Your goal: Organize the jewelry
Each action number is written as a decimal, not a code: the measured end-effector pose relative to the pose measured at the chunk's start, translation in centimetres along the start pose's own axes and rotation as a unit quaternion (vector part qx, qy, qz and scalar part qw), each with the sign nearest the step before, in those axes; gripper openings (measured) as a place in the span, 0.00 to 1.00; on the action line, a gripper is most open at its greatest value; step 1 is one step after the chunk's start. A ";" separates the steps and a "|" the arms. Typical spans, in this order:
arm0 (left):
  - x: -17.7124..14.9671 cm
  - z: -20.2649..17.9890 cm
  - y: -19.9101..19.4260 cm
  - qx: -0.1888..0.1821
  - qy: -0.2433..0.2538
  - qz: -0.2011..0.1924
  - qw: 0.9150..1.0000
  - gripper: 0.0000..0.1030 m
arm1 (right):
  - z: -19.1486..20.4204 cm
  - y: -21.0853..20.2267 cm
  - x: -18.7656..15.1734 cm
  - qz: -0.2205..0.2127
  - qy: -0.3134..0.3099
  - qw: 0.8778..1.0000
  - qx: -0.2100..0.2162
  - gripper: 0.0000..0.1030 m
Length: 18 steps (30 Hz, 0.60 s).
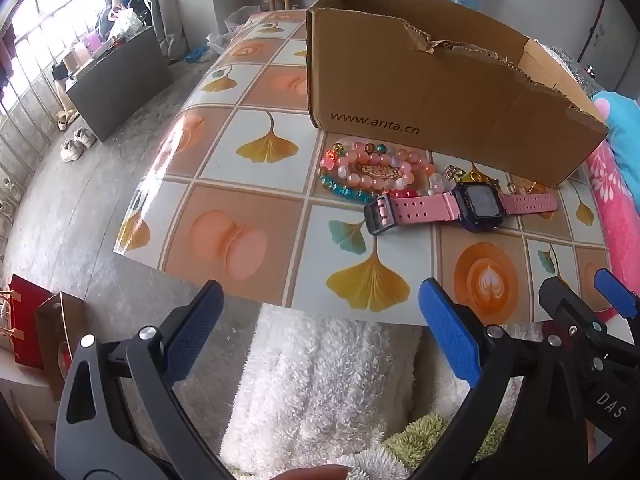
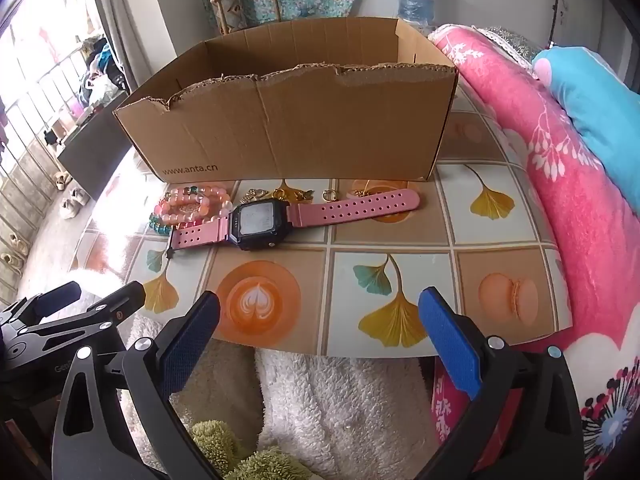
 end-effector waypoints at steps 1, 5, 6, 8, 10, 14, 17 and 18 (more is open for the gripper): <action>0.0 0.0 0.0 0.001 0.001 0.000 1.000 0.92 | 0.0 0.0 0.0 0.000 0.001 1.000 0.002 0.94; 0.1 0.0 0.1 0.001 0.003 -0.001 1.000 0.92 | 0.2 -0.2 -0.1 0.002 -0.001 1.000 0.004 0.94; 0.1 0.0 0.1 0.001 0.004 -0.002 1.000 0.92 | 0.2 -0.2 -0.1 0.003 -0.002 1.000 0.004 0.94; 0.0 0.1 0.0 0.001 0.000 -0.002 1.000 0.92 | 0.2 -0.2 0.0 0.004 -0.002 1.000 0.005 0.94; 0.1 0.1 0.0 0.000 -0.001 -0.002 1.000 0.92 | 0.4 -0.9 0.1 0.003 -0.003 1.000 0.003 0.94; -0.2 0.2 -0.2 0.000 -0.001 -0.001 1.000 0.92 | 0.2 -0.7 0.1 0.001 -0.005 1.000 0.002 0.94; -0.2 0.3 -0.1 0.000 -0.001 0.000 1.000 0.92 | 0.5 -0.6 0.0 0.001 -0.007 1.000 0.001 0.94; -0.2 0.3 -0.2 0.000 -0.001 0.000 1.000 0.92 | 0.5 -0.6 0.0 0.001 -0.007 1.000 0.001 0.94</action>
Point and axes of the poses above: each gripper's, at about its wrist camera, not at the fingertips, and y roughly the way its jaws point, z to its left, x to its top, the point moved 8 cm from there along y, roughly the way its jaws point, and after that the axes turned 1 degree about x, right-handed, at the moved point
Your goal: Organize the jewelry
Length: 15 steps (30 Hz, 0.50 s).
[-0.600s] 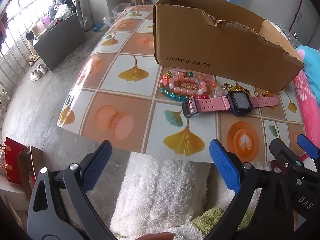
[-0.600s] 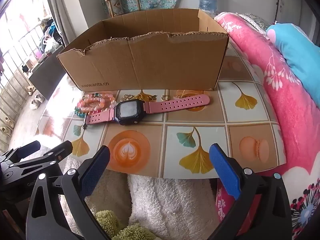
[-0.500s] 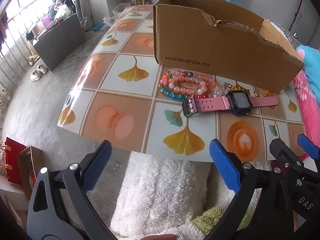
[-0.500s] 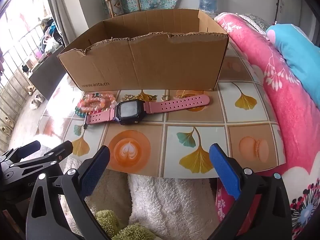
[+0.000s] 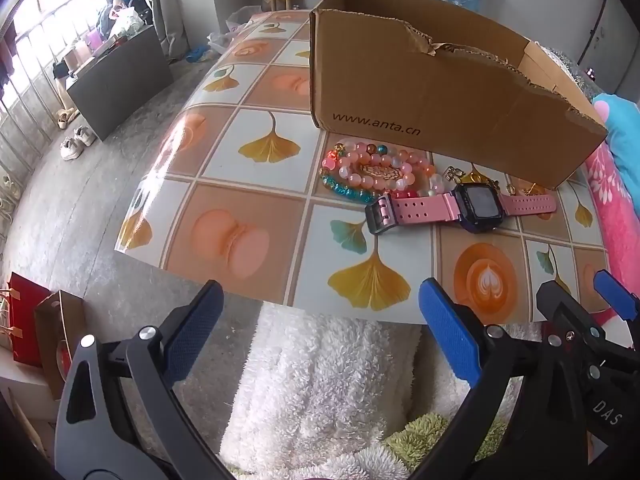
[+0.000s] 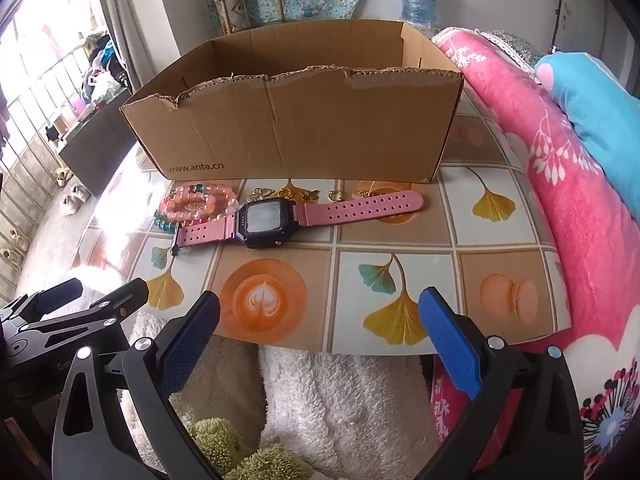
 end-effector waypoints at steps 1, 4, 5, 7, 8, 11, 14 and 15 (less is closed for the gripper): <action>0.0 0.0 0.0 -0.001 0.000 0.000 1.000 0.92 | 0.1 0.0 0.0 0.000 -0.001 1.000 -0.001 0.94; 0.0 -0.2 0.1 -0.001 0.000 0.000 1.000 0.92 | 0.2 0.0 0.0 0.000 -0.003 1.000 0.000 0.94; 0.0 -0.2 0.1 -0.001 0.000 0.000 1.000 0.92 | 0.3 0.0 0.0 0.000 -0.003 1.000 0.000 0.94; 0.0 -0.2 0.1 -0.001 0.000 0.000 1.000 0.92 | 0.3 0.0 0.0 0.000 -0.004 1.000 0.000 0.94; 0.0 -0.2 0.1 -0.001 0.000 0.000 1.000 0.92 | 0.4 0.0 0.0 0.000 -0.005 1.000 0.000 0.94; 0.0 -0.2 0.1 -0.001 -0.001 0.000 1.000 0.92 | 0.5 0.0 0.0 -0.001 -0.005 1.000 0.000 0.94; 0.0 -0.2 0.1 -0.002 -0.001 0.000 1.000 0.92 | 0.5 -0.1 0.0 -0.001 -0.006 1.000 0.001 0.94; 0.0 -0.2 0.1 -0.002 -0.001 0.000 1.000 0.92 | 0.5 -0.1 0.0 -0.001 -0.006 1.000 0.001 0.94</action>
Point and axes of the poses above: each gripper's, at about its wrist camera, not at the fingertips, and y roughly the way its jaws point, z to its left, x to its top, the point moved 8 cm from there along y, roughly the way its jaws point, and after that the axes turned 1 degree about x, right-handed, at the moved point
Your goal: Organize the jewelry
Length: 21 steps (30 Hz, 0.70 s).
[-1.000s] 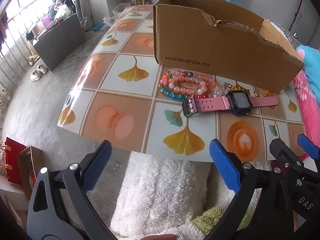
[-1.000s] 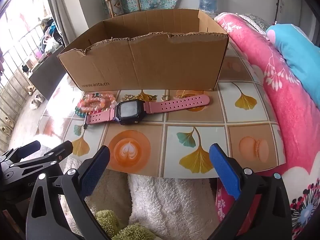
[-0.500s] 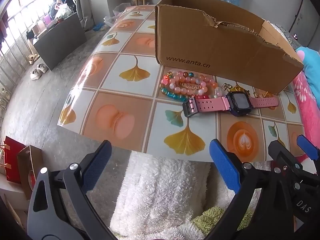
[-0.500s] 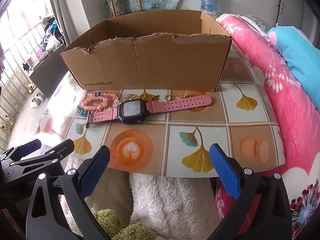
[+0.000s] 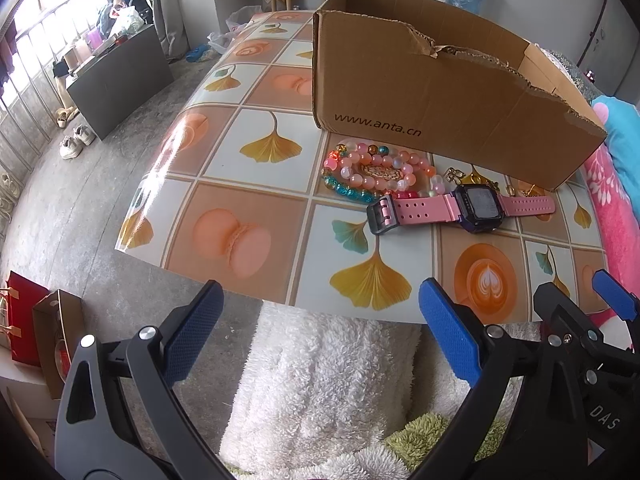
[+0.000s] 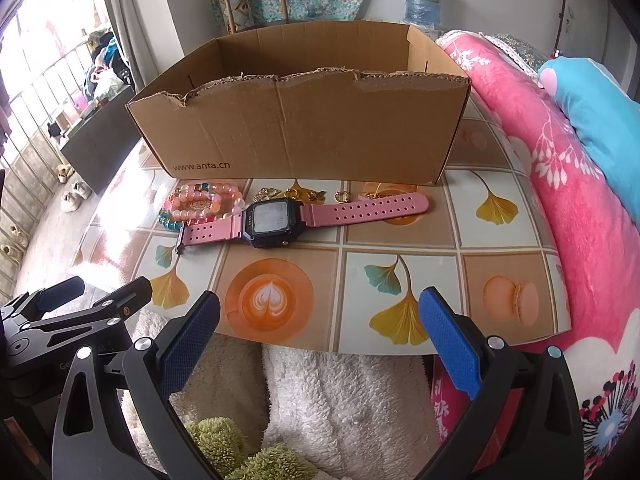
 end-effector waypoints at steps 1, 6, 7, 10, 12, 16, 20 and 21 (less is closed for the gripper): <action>0.0 0.0 0.0 0.000 0.000 0.000 1.000 0.92 | 0.0 0.0 0.0 0.000 0.000 1.000 0.000 0.94; 0.1 0.2 -0.1 0.000 -0.001 0.001 1.000 0.92 | 0.1 0.0 0.0 0.000 0.000 1.000 0.000 0.94; 0.1 0.2 -0.1 0.000 -0.001 0.000 1.000 0.92 | 0.0 0.0 0.0 0.000 0.000 1.000 0.000 0.94; 0.1 0.3 -0.1 0.000 -0.001 0.000 1.000 0.92 | 0.2 -0.1 0.0 -0.001 -0.001 1.000 0.000 0.94; 0.1 0.5 -0.1 0.000 -0.002 0.000 1.000 0.92 | 0.2 -0.2 0.0 -0.002 -0.001 1.000 0.000 0.94; 0.1 0.5 -0.1 -0.001 -0.003 0.000 1.000 0.92 | 0.3 -0.2 0.0 0.000 -0.001 1.000 0.002 0.94; 0.1 0.6 -0.1 -0.001 -0.003 0.000 1.000 0.92 | 0.4 -0.3 0.1 -0.001 -0.002 1.000 0.003 0.94; 0.1 0.6 -0.1 -0.001 -0.003 0.000 1.000 0.92 | 0.4 -0.3 0.1 -0.001 -0.002 1.000 0.003 0.94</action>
Point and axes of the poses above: each gripper's, at about its wrist camera, not at the fingertips, and y roughly the way its jaws point, z to its left, x to its top, the point moved 8 cm from there along y, roughly the way its jaws point, and after that the axes turned 1 degree about x, right-handed, at the moved point
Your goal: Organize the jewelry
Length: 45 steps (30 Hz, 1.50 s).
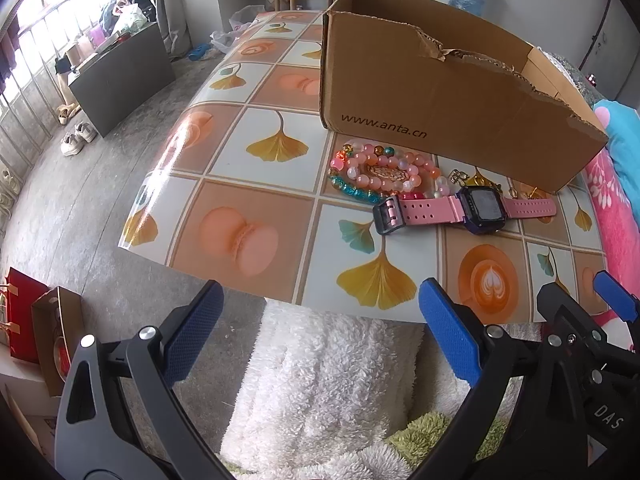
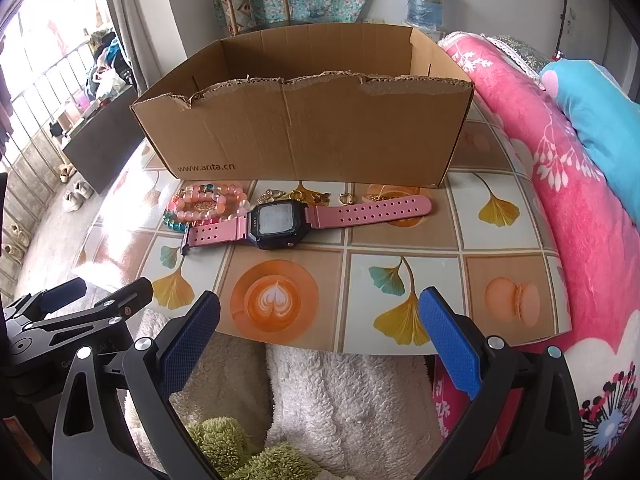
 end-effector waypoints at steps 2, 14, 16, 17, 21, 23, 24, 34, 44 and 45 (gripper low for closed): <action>0.0 0.0 0.0 0.000 0.000 0.000 1.000 0.92 | 0.0 0.0 0.0 0.000 -0.001 1.000 0.001 0.94; 0.0 0.4 0.1 -0.001 -0.002 -0.001 1.000 0.92 | 0.2 0.0 0.0 0.000 -0.002 1.000 0.003 0.94; 0.1 0.4 0.1 0.000 -0.002 -0.001 1.000 0.92 | 0.2 0.0 0.0 0.000 -0.002 1.000 0.004 0.94; 0.1 0.4 0.1 -0.001 -0.002 -0.001 1.000 0.92 | 0.2 0.0 0.0 -0.001 -0.002 1.000 0.004 0.94; 0.1 0.5 0.0 -0.001 -0.003 -0.001 1.000 0.92 | 0.3 0.0 0.0 -0.001 -0.003 1.000 0.004 0.94; 0.1 0.4 0.0 -0.001 -0.002 -0.001 1.000 0.92 | 0.3 0.0 0.0 -0.001 -0.003 1.000 0.004 0.94; 0.1 0.5 0.0 -0.001 -0.002 -0.001 1.000 0.92 | 0.3 0.0 0.0 -0.001 -0.003 1.000 0.004 0.94; 0.1 0.5 0.0 -0.001 -0.003 -0.002 1.000 0.92 | 0.3 0.0 -0.1 -0.001 -0.002 1.000 0.005 0.94; 0.0 0.5 0.0 -0.001 -0.003 -0.002 1.000 0.92 | 0.3 0.0 -0.2 0.000 -0.001 1.000 0.006 0.94; 0.0 0.5 -0.1 -0.002 -0.003 -0.002 1.000 0.92 | 0.3 0.0 -0.2 0.000 -0.001 1.000 0.006 0.94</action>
Point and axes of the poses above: each gripper's, at about its wrist camera, not at the fingertips, and y roughly the way its jaws point, z to its left, x to its top, the point moved 8 cm from there along y, roughly the way its jaws point, and after that the axes turned 1 degree about x, right-handed, at the moved point
